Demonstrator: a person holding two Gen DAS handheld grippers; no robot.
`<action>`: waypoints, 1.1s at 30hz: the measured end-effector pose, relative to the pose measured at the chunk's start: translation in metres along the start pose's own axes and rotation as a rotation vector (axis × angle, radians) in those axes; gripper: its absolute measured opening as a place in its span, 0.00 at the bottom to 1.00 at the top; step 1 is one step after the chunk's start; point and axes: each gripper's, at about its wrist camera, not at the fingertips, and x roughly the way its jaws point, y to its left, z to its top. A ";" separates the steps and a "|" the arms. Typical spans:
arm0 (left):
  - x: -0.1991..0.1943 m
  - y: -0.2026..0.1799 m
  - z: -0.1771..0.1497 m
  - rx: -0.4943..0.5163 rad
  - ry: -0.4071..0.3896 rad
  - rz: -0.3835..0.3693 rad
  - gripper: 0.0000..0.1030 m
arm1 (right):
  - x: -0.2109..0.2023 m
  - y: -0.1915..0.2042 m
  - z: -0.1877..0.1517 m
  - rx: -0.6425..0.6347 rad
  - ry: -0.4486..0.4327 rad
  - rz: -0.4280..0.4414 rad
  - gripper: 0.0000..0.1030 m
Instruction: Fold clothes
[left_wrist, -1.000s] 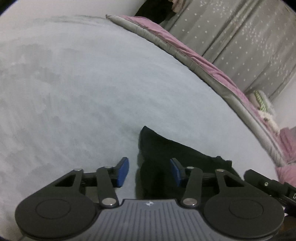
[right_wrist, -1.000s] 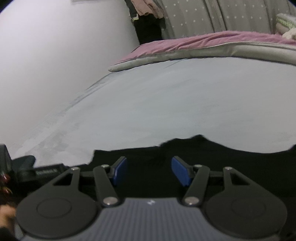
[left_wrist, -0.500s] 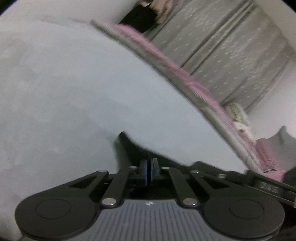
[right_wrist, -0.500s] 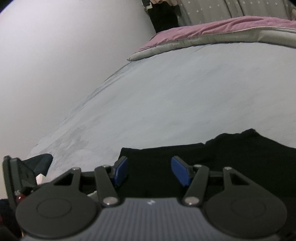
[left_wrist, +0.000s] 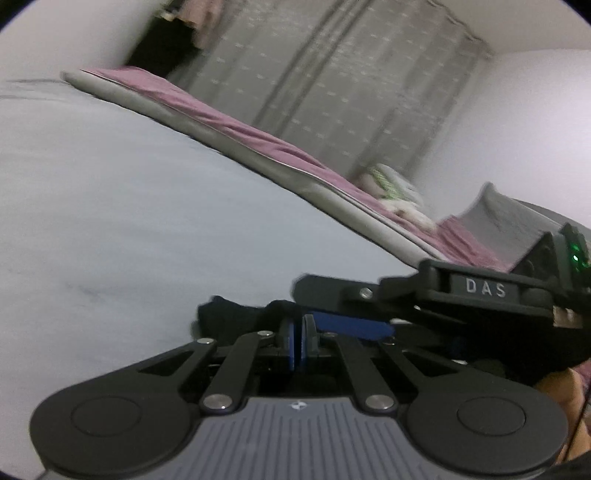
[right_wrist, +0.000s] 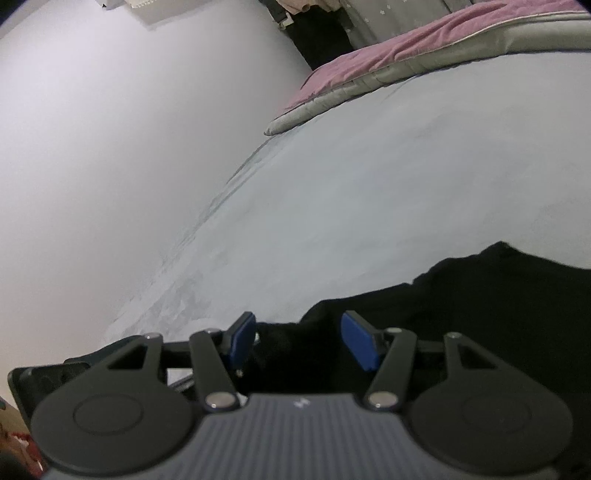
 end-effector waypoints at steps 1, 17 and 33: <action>0.003 -0.002 -0.001 0.008 0.015 -0.019 0.02 | -0.003 -0.001 -0.001 -0.008 -0.004 0.000 0.53; 0.041 -0.019 -0.019 0.066 0.242 -0.045 0.08 | -0.027 -0.033 -0.016 0.013 -0.046 -0.075 0.53; -0.006 -0.007 0.013 0.055 0.180 0.241 0.17 | -0.021 -0.008 -0.037 -0.281 -0.025 -0.144 0.50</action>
